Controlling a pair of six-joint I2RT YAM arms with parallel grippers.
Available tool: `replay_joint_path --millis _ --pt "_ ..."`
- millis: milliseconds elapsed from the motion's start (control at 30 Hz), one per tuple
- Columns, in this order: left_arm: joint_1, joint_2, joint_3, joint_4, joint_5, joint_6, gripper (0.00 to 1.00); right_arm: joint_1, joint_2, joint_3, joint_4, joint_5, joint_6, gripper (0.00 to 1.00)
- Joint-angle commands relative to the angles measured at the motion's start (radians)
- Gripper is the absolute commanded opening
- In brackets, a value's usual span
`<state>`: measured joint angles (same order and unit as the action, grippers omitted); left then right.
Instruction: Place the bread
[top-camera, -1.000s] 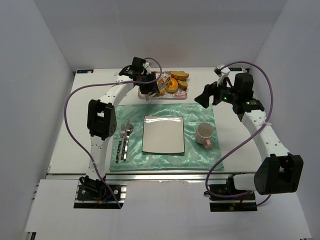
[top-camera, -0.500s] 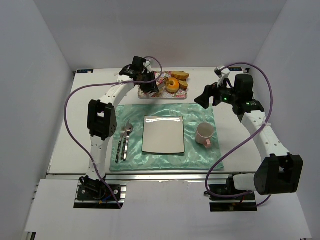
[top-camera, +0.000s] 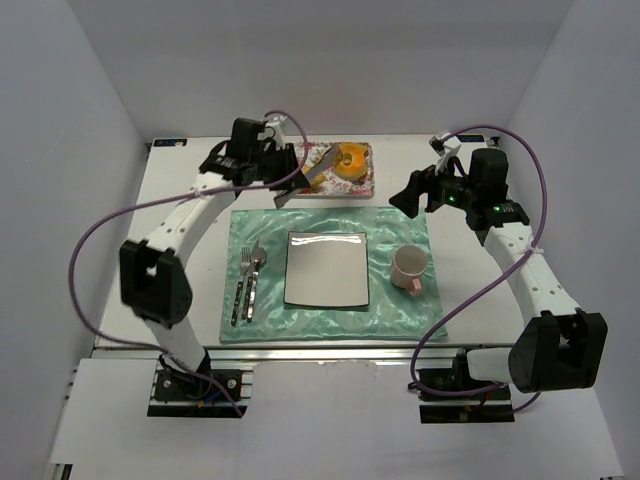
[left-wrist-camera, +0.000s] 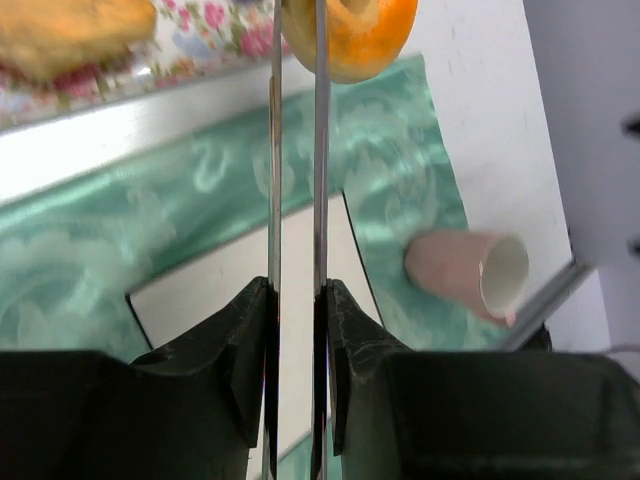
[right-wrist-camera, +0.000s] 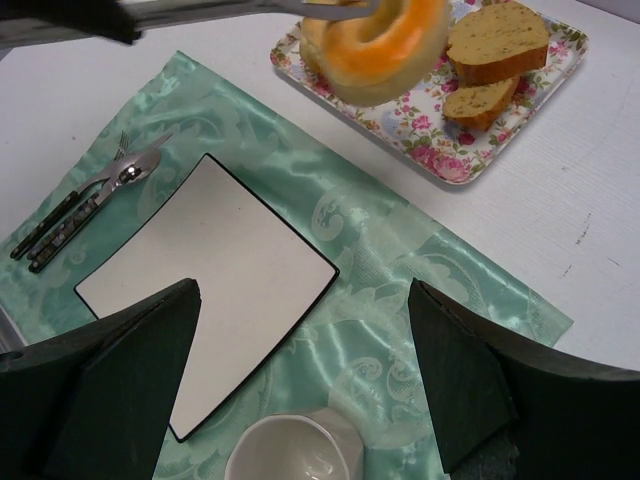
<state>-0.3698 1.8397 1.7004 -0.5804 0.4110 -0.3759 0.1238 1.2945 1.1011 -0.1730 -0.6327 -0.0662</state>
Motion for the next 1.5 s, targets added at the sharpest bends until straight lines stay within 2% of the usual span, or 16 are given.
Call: replay_joint_path --millis 0,167,333,567,600,700,733,933,1100,1233,1333,1467 --pt "-0.006 -0.228 -0.175 0.019 0.074 0.064 0.06 -0.006 -0.024 0.016 0.02 -0.015 -0.007 0.89" --pt "-0.006 -0.43 -0.445 -0.096 0.129 0.176 0.06 -0.006 -0.012 0.023 0.01 -0.021 -0.012 0.89" --pt "-0.006 -0.598 -0.616 -0.164 0.201 0.227 0.06 -0.006 0.003 0.034 0.004 -0.024 -0.014 0.89" --pt "-0.006 -0.655 -0.768 -0.171 0.173 0.229 0.1 -0.006 0.011 0.043 -0.003 -0.032 -0.014 0.89" --pt "-0.006 -0.654 -0.774 -0.164 0.17 0.227 0.13 -0.006 0.012 0.045 -0.008 -0.03 -0.014 0.89" --pt "-0.006 -0.637 -0.78 -0.15 0.16 0.226 0.3 -0.006 0.005 0.043 -0.016 -0.028 -0.02 0.89" --pt "-0.006 -0.632 -0.771 -0.154 0.152 0.233 0.43 -0.006 0.003 0.042 -0.016 -0.025 -0.023 0.89" --pt "-0.008 -0.625 -0.734 -0.188 0.117 0.252 0.58 -0.006 -0.009 0.025 -0.011 -0.022 -0.026 0.89" --pt "-0.008 -0.657 -0.725 -0.179 0.052 0.22 0.57 -0.006 -0.008 0.019 -0.008 -0.022 -0.027 0.89" --pt "0.0 -0.689 -0.691 -0.161 -0.04 0.165 0.52 -0.006 -0.003 0.017 -0.01 -0.025 -0.034 0.89" --pt "0.057 -0.717 -0.682 -0.142 -0.093 0.137 0.42 -0.006 0.0 0.017 -0.01 -0.027 -0.035 0.89" --pt "0.224 -0.744 -0.69 -0.122 -0.115 0.141 0.34 -0.006 -0.001 0.01 -0.002 -0.03 -0.035 0.89"
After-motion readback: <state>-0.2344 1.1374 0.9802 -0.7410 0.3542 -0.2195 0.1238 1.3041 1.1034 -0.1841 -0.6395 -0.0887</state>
